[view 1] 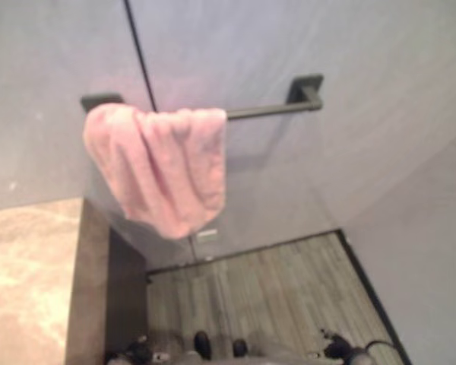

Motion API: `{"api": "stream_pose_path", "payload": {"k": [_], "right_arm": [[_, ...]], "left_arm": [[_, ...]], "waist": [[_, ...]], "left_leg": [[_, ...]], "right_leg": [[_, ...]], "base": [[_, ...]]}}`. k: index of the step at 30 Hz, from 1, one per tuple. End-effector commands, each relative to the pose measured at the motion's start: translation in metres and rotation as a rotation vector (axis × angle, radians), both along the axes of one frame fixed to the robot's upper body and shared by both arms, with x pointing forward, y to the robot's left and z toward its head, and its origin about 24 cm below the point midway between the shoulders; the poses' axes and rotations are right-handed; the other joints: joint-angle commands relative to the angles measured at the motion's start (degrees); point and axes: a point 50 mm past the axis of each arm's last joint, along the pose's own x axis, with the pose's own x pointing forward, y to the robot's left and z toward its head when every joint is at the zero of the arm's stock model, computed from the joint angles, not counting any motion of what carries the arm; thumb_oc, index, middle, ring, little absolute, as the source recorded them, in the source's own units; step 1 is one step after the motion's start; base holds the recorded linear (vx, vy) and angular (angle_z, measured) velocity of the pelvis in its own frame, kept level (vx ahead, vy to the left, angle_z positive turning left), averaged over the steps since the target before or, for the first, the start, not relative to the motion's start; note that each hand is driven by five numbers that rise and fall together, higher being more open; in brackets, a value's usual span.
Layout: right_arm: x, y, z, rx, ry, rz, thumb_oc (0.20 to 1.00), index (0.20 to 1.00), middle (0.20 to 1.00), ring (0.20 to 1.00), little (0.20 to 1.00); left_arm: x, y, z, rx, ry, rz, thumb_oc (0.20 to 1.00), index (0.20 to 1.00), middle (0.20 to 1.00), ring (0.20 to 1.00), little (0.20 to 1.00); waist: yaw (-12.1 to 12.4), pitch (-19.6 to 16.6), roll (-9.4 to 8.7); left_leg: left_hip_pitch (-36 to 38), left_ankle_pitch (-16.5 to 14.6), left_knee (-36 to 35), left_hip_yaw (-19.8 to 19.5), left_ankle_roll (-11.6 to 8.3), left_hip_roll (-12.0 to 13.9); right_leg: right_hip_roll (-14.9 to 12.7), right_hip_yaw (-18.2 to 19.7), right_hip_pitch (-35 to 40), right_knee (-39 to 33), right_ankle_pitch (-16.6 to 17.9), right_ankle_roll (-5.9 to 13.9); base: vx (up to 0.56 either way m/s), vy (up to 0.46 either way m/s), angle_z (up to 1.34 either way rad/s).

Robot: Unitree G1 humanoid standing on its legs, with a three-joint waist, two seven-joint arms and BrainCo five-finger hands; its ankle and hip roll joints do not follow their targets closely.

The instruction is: Put brush and paste in cup on sink, flatten towel.

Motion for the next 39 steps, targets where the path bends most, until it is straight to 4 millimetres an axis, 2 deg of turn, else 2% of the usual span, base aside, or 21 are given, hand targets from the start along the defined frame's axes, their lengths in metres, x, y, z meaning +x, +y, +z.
{"api": "stream_pose_path", "payload": {"k": [1, 2, 4, 5, 7, 8, 9, 12, 15, 17, 20, 21, 22, 23, 28, 31, 33, 36, 39], "right_arm": [[0.017, 0.009, 0.008, 0.057, -0.107, 0.016, 1.0, 1.0, 1.0, 1.0, 1.0], [0.017, 0.009, 0.009, 0.045, -0.105, 0.04, 1.0, 1.0, 1.0, 1.0, 1.0], [0.021, 0.007, 0.012, 0.03, -0.124, 0.072, 1.0, 1.0, 1.0, 1.0, 1.0], [0.024, 0.007, 0.015, 0.021, -0.131, 0.112, 1.0, 1.0, 1.0, 1.0, 1.0], [0.027, 0.007, 0.017, 0.011, -0.134, 0.156, 1.0, 1.0, 1.0, 1.0, 1.0], [0.028, 0.007, 0.018, 0.002, -0.134, 0.206, 1.0, 1.0, 1.0, 1.0, 1.0], [0.015, -0.002, 0.014, -0.027, -0.076, 0.221, 1.0, 1.0, 1.0, 1.0, 1.0], [0.011, -0.01, 0.015, -0.053, -0.051, 0.245, 1.0, 1.0, 1.0, 1.0, 1.0], [0.007, -0.022, 0.016, -0.098, -0.025, 0.243, 1.0, 1.0, 1.0, 1.0, 1.0], [0.013, -0.034, 0.022, -0.149, -0.043, 0.241, 1.0, 1.0, 1.0, 1.0, 1.0], [0.016, -0.04, 0.025, -0.162, -0.063, 0.219, 1.0, 1.0, 1.0, 1.0, 1.0], [0.016, -0.041, 0.026, -0.165, -0.068, 0.21, 1.0, 1.0, 1.0, 1.0, 1.0], [0.016, -0.041, 0.026, -0.165, -0.068, 0.21, 1.0, 1.0, 1.0, 1.0, 1.0], [0.01, -0.041, 0.022, -0.176, -0.041, 0.211, 1.0, 1.0, 1.0, 1.0, 1.0], [-0.001, -0.039, 0.016, -0.175, 0.005, 0.203, 1.0, 1.0, 1.0, 1.0, 1.0], [-0.007, -0.034, 0.011, -0.156, 0.009, 0.142, 1.0, 1.0, 1.0, 1.0, 1.0], [-0.007, -0.033, 0.01, -0.153, 0.005, 0.128, 1.0, 1.0, 1.0, 1.0, 1.0], [0.004, -0.027, 0.013, -0.136, -0.058, 0.094, 1.0, 1.0, 1.0, 1.0, 1.0], [0.027, -0.018, 0.021, -0.113, -0.178, 0.064, 1.0, 1.0, 1.0, 1.0, 1.0]], "left_arm": [[-0.012, 0.028, 0.006, 0.081, 0.042, -0.019, 1.0, 1.0, 1.0, 1.0, 1.0], [-0.011, 0.032, 0.008, 0.092, 0.041, -0.023, 1.0, 1.0, 1.0, 1.0, 1.0], [-0.01, 0.032, 0.008, 0.098, 0.041, -0.035, 1.0, 1.0, 1.0, 1.0, 1.0], [-0.004, 0.034, 0.01, 0.108, 0.023, -0.048, 1.0, 1.0, 1.0, 1.0, 1.0], [0.001, 0.035, 0.011, 0.11, 0.007, -0.051, 1.0, 1.0, 1.0, 1.0, 1.0], [0.003, 0.035, 0.012, 0.111, 0.0, -0.06, 1.0, 1.0, 1.0, 1.0, 1.0], [0.005, 0.036, 0.013, 0.115, -0.003, -0.07, 1.0, 1.0, 1.0, 1.0, 1.0], [0.004, 0.041, 0.014, 0.125, 0.004, -0.062, 1.0, 1.0, 1.0, 1.0, 1.0], [0.0, 0.047, 0.016, 0.136, 0.008, -0.018, 1.0, 1.0, 1.0, 1.0, 1.0], [-0.003, 0.045, 0.014, 0.127, 0.01, 0.007, 1.0, 1.0, 1.0, 1.0, 1.0], [-0.002, 0.041, 0.013, 0.123, 0.01, -0.007, 1.0, 1.0, 1.0, 1.0, 1.0], [0.004, 0.037, 0.013, 0.121, -0.006, -0.031, 1.0, 1.0, 1.0, 1.0, 1.0], [0.004, 0.037, 0.013, 0.121, -0.006, -0.031, 1.0, 1.0, 1.0, 1.0, 1.0], [0.013, 0.033, 0.014, 0.117, -0.034, -0.045, 1.0, 1.0, 1.0, 1.0, 1.0], [0.024, 0.026, 0.015, 0.11, -0.078, -0.074, 1.0, 1.0, 1.0, 1.0, 1.0], [0.039, 0.015, 0.017, 0.084, -0.146, -0.102, 1.0, 1.0, 1.0, 1.0, 1.0], [0.039, 0.013, 0.017, 0.081, -0.152, -0.103, 1.0, 1.0, 1.0, 1.0, 1.0], [0.046, 0.004, 0.018, 0.065, -0.196, -0.13, 1.0, 1.0, 1.0, 1.0, 1.0], [0.058, -0.009, 0.022, 0.027, -0.284, -0.165, 1.0, 1.0, 1.0, 1.0, 1.0]], "waist": [[-0.9, 1.0, -1.15], [-0.5, 1.2, -1.2], [-0.1, 0.5, -0.69], [0.3, 0.9, -0.36], [0.6, 1.1, -0.19], [0.9, 1.1, -0.42], [0.7, 0.0, -0.95], [0.5, -1.5, -1.32], [0.7, -3.3, -1.71], [0.4, -4.8, -1.89], [0.0, -5.4, -1.76], [-0.4, -5.6, -1.73], [-0.4, -5.6, -1.73], [-0.6, -5.7, -1.68], [-0.8, -6.1, -1.29], [-0.6, -6.5, -0.54], [-0.5, -6.6, -0.34], [-0.2, -6.5, 0.25], [0.3, -5.8, 0.9]], "left_leg": [[-2.6, -10.5, 10.5, -0.4, 2.11, -3.5], [-2.5, -10.8, 10.5, 0.2, 2.01, -3.3], [-2.9, -11.1, 10.8, 0.8, 1.56, -2.5], [-3.7, -11.6, 12.7, 1.1, 1.24, -2.5], [-4.0, -12.0, 13.9, 1.2, 1.12, -2.3], [-4.2, -12.4, 15.0, 1.3, 1.01, -2.2], [-3.0, -13.1, 14.9, 0.3, 0.53, -2.0], [-0.9, -12.9, 13.5, -0.9, -0.32, -1.5], [1.0, -11.0, 12.3, -2.2, -2.3, 0.5], [2.1, -8.8, 10.4, -3.1, -3.61, 1.8], [2.7, -7.7, 8.8, -3.3, -4.16, 2.4], [2.5, -6.4, 8.0, -3.6, -4.72, 3.0], [2.5, -6.3, 8.0, -3.6, -4.73, 3.0], [2.3, -5.7, 7.1, -3.8, -5.12, 3.4], [2.9, -4.9, 5.3, -3.9, -5.39, 3.5], [3.2, -4.8, 3.2, -3.9, -5.16, 3.2], [3.3, -4.9, 2.7, -4.0, -5.04, 3.1], [3.3, -5.2, 1.2, -3.9, -4.56, 2.6], [2.8, -5.3, -0.6, -3.7, -3.87, 1.6]], "right_leg": [[-2.4, 3.1, -3.1, -3.4, 2.1, 2.09], [-2.0, 2.6, -3.4, -7.7, 0.7, 1.99], [-2.0, 3.1, -1.5, -20.5, 1.7, 1.94], [-1.6, 7.6, -2.0, -29.4, 5.1, 2.24], [-2.5, 8.1, -1.6, -32.4, 5.9, 2.41], [-2.8, 8.0, -1.6, -31.7, 5.9, 2.27], [-2.7, 7.9, -0.1, -30.5, 5.6, 1.42], [-1.7, 7.8, 1.2, -29.8, 5.5, 0.76], [-0.4, 6.4, 3.9, -31.0, 4.9, -0.59], [0.5, 5.8, 5.7, -32.7, 4.2, -1.64], [0.9, 5.5, 6.4, -33.5, 3.6, -2.03], [1.2, 5.0, 6.3, -33.3, 2.9, -2.7], [1.1, 5.0, 6.3, -33.3, 2.9, -2.71], [1.0, 4.1, 6.3, -33.1, 2.4, -3.04], [0.6, 3.0, 7.0, -33.8, 2.1, -3.19], [-0.1, 2.7, 7.7, -35.9, 3.2, -2.9], [-0.2, 2.6, 7.7, -36.2, 3.5, -2.8], [-0.8, 3.0, 7.6, -37.4, 5.2, -2.25], [-1.7, 3.8, 7.1, -40.1, 8.0, -1.24]], "base": [[0.02, 0.009, -0.24], [0.04, 0.002, -0.25], [0.07, -0.008, -0.13], [0.04, -0.016, -0.23], [0.06, -0.059, -0.24], [0.23, -0.227, 0.01], [0.2, -0.201, 0.19], [0.25, -0.268, 0.47], [0.29, -0.376, 0.37], [0.25, -0.364, 0.15], [0.14, -0.234, 0.07], [0.1, -0.195, -0.03], [0.09, -0.227, -0.03], [0.04, -0.097, 0.06], [0.04, -0.054, 0.31], [0.0, 0.027, 0.09], [-0.03, 0.065, 0.04], [-0.05, 0.083, 0.03], [-0.11, 0.132, -0.1]]}}
